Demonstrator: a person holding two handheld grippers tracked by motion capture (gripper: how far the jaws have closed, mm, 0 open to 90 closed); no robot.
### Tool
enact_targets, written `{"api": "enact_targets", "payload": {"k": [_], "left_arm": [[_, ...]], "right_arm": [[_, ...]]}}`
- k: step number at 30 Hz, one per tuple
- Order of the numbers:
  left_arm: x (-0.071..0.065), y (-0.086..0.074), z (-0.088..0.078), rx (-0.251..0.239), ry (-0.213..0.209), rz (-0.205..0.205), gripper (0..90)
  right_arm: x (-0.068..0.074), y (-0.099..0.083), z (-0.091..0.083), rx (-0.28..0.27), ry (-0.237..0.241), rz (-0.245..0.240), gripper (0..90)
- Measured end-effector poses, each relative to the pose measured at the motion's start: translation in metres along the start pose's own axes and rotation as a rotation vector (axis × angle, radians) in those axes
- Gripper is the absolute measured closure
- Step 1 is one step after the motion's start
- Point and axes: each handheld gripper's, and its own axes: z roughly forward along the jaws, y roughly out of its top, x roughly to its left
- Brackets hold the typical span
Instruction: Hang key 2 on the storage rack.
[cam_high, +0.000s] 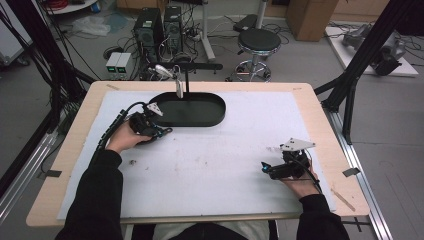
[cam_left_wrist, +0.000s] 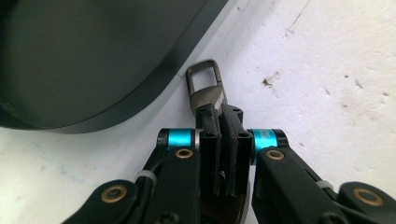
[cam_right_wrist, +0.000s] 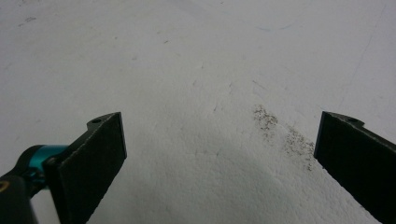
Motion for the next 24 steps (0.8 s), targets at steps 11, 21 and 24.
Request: {"api": "enact_targets", "payload": {"k": [11, 21, 24], "left_arm": [[-0.001, 0.010, -0.028, -0.037, 0.025, 0.025, 85.6], [-0.005, 0.022, -0.052, -0.087, 0.035, 0.052, 85.6], [-0.008, 0.025, -0.054, -0.093, 0.034, 0.068, 85.6]], "right_arm": [[0.001, 0.000, -0.001, -0.001, 0.007, 0.006, 1.6], [0.000, 0.000, 0.000, -0.001, 0.010, -0.003, 1.6], [0.001, 0.000, 0.000, 0.002, 0.012, -0.003, 1.6]]}}
